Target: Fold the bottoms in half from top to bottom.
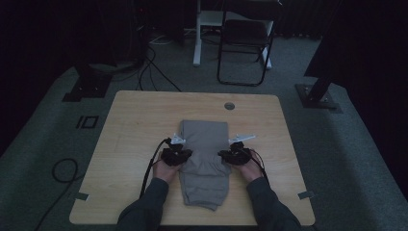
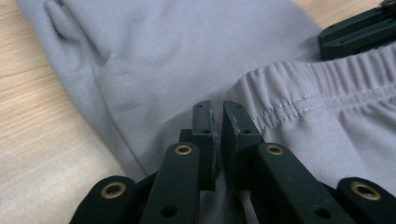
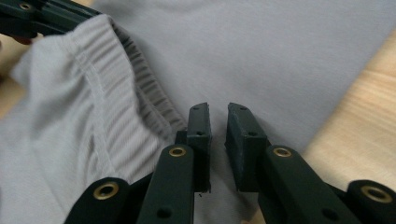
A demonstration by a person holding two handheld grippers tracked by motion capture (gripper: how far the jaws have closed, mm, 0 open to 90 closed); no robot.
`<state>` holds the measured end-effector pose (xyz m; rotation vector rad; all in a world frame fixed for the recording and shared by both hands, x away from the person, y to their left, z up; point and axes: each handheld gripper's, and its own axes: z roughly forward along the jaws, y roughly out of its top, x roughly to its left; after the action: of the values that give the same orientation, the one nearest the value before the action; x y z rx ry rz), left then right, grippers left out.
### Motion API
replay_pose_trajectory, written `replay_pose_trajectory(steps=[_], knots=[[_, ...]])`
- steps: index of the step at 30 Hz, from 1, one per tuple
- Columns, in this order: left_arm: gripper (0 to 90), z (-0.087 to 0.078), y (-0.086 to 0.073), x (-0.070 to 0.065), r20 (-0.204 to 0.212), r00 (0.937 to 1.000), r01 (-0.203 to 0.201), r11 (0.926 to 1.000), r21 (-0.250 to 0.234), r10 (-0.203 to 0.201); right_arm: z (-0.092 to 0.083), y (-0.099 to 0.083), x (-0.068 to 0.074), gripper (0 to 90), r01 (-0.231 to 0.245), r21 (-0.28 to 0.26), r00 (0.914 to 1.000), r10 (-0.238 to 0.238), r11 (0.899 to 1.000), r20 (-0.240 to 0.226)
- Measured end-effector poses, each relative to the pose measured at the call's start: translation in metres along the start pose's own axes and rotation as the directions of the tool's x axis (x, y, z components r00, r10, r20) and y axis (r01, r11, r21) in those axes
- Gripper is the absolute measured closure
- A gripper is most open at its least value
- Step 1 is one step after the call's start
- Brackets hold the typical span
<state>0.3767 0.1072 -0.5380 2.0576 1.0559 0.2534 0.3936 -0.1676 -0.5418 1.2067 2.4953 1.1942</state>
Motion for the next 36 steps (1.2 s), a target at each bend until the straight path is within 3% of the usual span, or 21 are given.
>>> replay_pose_trajectory(steps=[8, 15, 22, 28, 32, 34, 36], knots=[[80.5, -0.019, -0.012, -0.015, 0.053, 0.9980, -0.032, 0.9992, -0.025, 0.033, -0.013, -0.006, 0.013, 76.9, 0.011, -0.005, 0.9956, -0.011, 1.000, -0.093], [79.0, -0.026, -0.025, -0.028, 0.076, 0.9943, -0.076, 0.9971, 0.011, 0.075, -0.016, -0.013, 0.032, 74.9, 0.067, 0.018, 0.9887, -0.064, 0.998, -0.136], [75.8, -0.032, -0.038, -0.029, 0.085, 0.9912, -0.106, 0.9927, 0.057, 0.101, -0.023, -0.020, 0.044, 72.2, 0.138, 0.043, 0.9710, -0.126, 0.990, -0.203], [71.7, -0.035, -0.039, -0.031, 0.071, 0.9915, -0.113, 0.9922, 0.053, 0.109, -0.025, -0.025, 0.051, 68.5, 0.201, 0.046, 0.9543, -0.185, 0.979, -0.235], [68.5, -0.032, -0.035, -0.030, 0.059, 0.9947, -0.087, 0.9953, 0.042, 0.084, -0.023, -0.023, 0.049, 60.6, 0.185, 0.028, 0.9681, -0.177, 0.982, -0.178], [68.1, -0.030, -0.036, -0.032, 0.077, 0.9934, -0.090, 0.9947, 0.051, 0.086, -0.022, -0.023, 0.049, 59.2, 0.173, 0.033, 0.9750, -0.166, 0.984, -0.148], [67.1, -0.030, -0.038, -0.037, 0.082, 0.9905, -0.116, 0.9910, 0.067, 0.111, -0.021, -0.025, 0.051, 57.4, 0.188, 0.047, 0.9725, -0.179, 0.981, -0.149]])
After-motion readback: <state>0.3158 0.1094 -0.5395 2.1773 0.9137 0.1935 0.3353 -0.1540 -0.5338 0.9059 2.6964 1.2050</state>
